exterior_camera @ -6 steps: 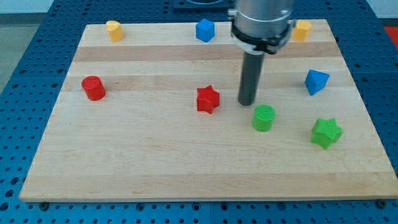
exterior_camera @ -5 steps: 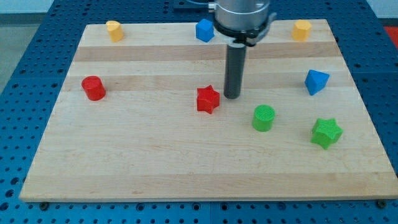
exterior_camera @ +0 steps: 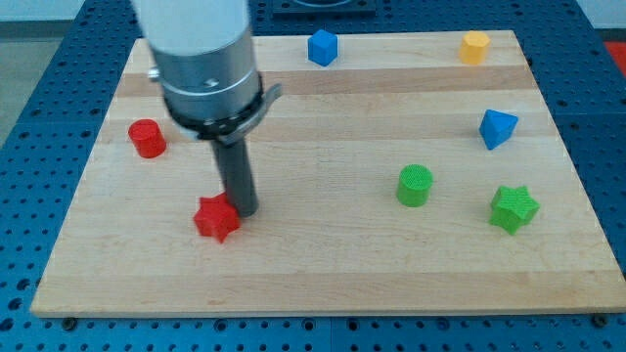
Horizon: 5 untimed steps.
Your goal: Move the red star vertically below to the red circle
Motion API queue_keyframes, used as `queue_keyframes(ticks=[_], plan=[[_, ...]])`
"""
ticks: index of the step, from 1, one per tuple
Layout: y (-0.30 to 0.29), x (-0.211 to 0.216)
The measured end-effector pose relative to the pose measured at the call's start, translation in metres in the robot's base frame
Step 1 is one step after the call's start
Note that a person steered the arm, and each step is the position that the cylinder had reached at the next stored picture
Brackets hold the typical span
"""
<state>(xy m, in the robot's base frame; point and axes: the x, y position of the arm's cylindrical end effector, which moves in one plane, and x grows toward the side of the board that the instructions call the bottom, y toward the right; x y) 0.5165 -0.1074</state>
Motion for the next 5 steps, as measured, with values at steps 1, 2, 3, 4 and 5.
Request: queue_keyframes(ticks=[1, 2, 3, 4, 5], plan=[[-0.023, 0.016], [-0.050, 0.026], [-0.059, 0.032], [-0.053, 0.032], [-0.049, 0.039]])
